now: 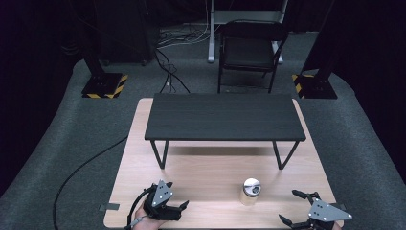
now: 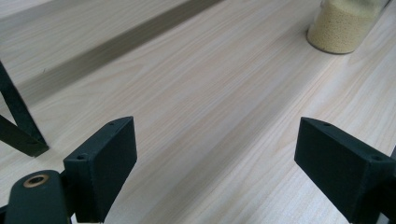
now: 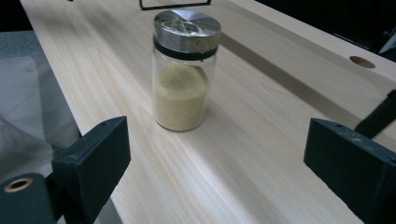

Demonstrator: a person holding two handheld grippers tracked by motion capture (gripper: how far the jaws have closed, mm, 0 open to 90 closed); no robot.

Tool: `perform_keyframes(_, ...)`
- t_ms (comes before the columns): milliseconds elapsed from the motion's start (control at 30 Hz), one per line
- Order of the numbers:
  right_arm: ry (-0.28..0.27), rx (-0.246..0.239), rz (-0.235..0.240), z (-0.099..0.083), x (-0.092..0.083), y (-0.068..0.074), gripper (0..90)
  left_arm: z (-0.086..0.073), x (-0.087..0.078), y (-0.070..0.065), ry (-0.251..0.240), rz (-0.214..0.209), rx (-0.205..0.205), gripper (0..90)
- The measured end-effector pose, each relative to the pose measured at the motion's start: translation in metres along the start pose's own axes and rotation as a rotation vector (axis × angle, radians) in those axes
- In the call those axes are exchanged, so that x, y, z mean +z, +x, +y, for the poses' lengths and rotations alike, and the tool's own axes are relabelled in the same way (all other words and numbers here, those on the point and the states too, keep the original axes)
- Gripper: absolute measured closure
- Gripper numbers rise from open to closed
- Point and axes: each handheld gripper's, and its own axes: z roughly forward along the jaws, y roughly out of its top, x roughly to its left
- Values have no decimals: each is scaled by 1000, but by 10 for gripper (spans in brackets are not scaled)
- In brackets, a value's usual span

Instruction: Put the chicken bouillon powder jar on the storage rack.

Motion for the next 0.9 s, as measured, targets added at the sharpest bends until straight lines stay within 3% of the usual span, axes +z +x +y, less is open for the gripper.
perform_keyframes(467,106,-109,92,41,42,0,59,0,1,0,3,-3,1,129)
perform_keyframes(900,171,-153,132,62,82,-4,60,1,1,1,6,-6,0,129)
